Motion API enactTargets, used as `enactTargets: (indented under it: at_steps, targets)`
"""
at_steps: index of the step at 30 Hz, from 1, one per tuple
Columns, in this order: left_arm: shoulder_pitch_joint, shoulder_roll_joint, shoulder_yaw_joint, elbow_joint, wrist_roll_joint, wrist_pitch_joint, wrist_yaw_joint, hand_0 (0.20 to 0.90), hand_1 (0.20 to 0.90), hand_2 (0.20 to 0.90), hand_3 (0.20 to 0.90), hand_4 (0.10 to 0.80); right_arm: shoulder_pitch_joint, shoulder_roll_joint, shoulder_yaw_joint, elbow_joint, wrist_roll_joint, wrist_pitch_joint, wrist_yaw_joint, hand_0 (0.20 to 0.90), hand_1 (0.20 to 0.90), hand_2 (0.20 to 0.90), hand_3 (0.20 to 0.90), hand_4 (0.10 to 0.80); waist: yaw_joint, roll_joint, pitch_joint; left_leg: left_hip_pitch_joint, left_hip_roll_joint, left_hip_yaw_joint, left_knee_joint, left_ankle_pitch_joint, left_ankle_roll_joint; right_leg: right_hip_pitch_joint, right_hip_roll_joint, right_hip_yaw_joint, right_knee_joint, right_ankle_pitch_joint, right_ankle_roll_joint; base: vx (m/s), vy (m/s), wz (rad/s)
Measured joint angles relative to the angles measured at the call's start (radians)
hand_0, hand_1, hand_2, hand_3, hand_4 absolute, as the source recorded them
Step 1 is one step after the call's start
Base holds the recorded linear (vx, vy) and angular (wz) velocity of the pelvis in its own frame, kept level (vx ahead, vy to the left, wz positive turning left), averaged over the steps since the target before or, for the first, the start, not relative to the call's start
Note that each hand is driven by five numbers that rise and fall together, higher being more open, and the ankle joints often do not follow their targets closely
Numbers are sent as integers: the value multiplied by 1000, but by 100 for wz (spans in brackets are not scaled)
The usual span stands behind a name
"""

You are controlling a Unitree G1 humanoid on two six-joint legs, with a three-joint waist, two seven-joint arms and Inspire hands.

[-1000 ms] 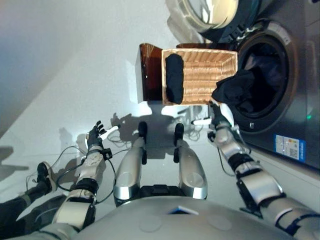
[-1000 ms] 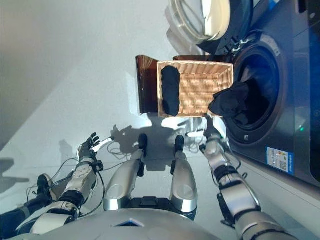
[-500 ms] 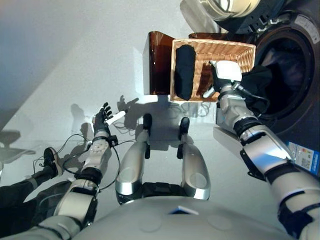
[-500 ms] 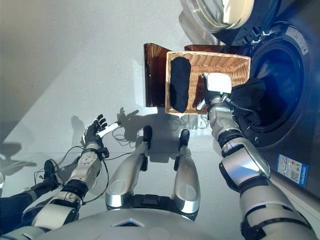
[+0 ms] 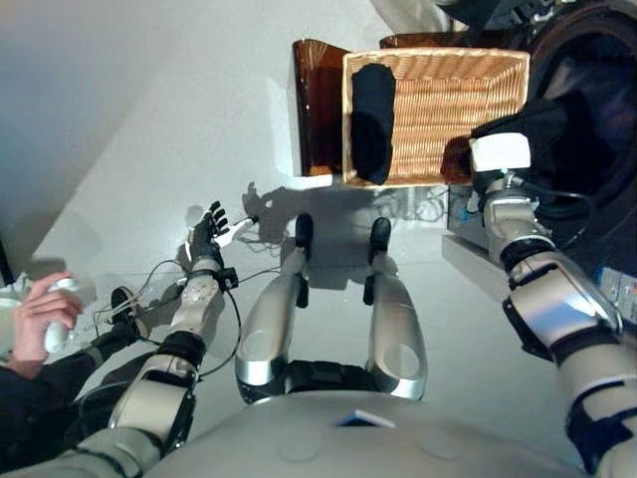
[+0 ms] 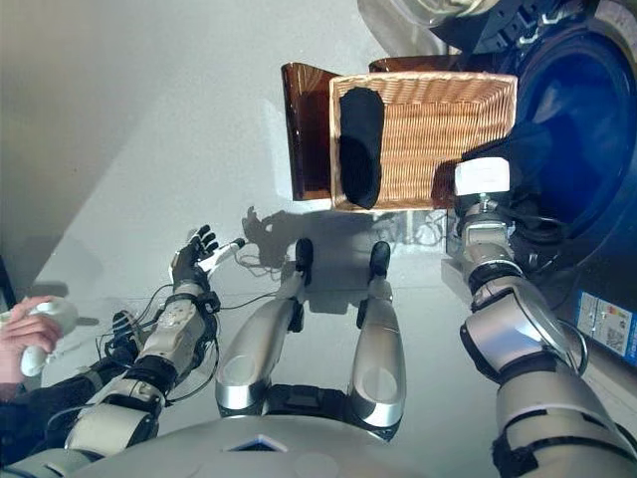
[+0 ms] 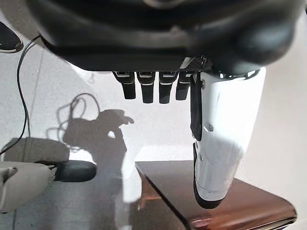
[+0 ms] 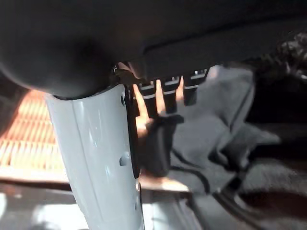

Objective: Pick up the clothes and place them into the washing machine

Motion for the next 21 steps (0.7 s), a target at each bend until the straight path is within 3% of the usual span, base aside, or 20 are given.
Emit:
enactTargets:
  at_steps: [21]
  targets:
    - [-2, -16, 10, -12, -11, -13, 21, 900, 900, 900, 900, 800, -97, -65, 48, -137, 0, 21, -2, 900, 900, 900, 900, 800, -31, -1, 24, -62, 1, 26, -13, 23, 2, -104, 7, 34, 48, 1, 0, 3, -9, -3]
